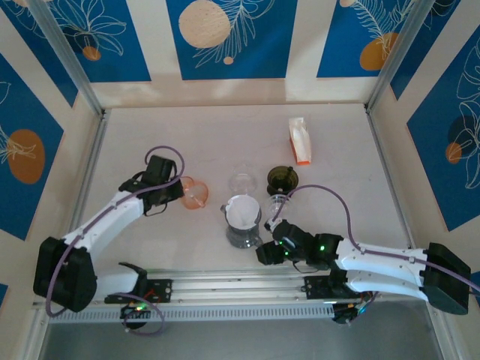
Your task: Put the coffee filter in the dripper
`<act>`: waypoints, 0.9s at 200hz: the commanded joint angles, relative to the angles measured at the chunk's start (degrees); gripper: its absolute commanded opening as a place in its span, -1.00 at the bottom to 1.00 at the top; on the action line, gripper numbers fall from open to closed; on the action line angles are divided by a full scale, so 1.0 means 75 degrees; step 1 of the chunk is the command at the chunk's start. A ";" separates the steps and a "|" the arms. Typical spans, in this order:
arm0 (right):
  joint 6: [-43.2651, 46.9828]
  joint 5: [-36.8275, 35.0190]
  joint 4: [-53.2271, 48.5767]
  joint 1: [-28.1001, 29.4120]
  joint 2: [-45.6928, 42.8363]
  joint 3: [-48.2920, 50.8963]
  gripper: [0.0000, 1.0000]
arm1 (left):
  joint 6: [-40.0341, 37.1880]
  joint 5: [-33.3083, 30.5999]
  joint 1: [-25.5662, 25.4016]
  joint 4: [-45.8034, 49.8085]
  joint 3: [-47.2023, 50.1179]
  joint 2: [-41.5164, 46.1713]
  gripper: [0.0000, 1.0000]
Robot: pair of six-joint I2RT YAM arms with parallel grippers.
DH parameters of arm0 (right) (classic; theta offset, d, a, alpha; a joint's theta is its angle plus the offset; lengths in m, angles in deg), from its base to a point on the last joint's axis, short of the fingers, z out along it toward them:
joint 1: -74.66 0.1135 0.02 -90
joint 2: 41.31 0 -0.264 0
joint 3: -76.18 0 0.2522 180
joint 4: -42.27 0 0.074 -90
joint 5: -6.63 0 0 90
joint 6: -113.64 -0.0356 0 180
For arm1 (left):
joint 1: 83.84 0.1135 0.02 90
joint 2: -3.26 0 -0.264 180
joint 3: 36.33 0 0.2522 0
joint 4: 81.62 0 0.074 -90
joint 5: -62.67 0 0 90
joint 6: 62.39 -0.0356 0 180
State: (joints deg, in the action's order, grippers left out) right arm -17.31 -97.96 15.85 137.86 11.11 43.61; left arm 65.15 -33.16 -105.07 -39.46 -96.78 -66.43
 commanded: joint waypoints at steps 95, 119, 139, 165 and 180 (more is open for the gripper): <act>0.0290 0.0003 0.2314 -0.0268 0.1575 -0.0293 -0.05 | 0.0000 0.0258 0.0121 0.1063 0.0809 0.1302 -1.00; 0.0326 -0.0049 0.2659 -0.0326 0.2067 -0.0494 -0.07 | 0.0055 0.0331 0.0168 0.1099 0.0997 0.1530 -1.00; 0.0394 -0.0052 0.2909 -0.0402 0.2379 -0.0651 -0.08 | 0.0073 0.0366 0.0193 0.1155 0.1057 0.1613 -1.00; 0.0499 -0.0055 0.3116 -0.0529 0.2707 -0.0856 -0.09 | 0.0040 0.0378 0.0207 0.1257 0.1070 0.1721 -1.00; 0.0514 -0.0077 0.3275 -0.0617 0.2889 -0.0930 -0.09 | 0.0008 0.0367 0.0206 0.1365 0.1070 0.1799 -1.00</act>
State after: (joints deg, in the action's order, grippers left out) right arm -14.67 -97.72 35.60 134.19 31.38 39.02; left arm 65.02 -31.54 -104.28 -30.52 -88.89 -54.74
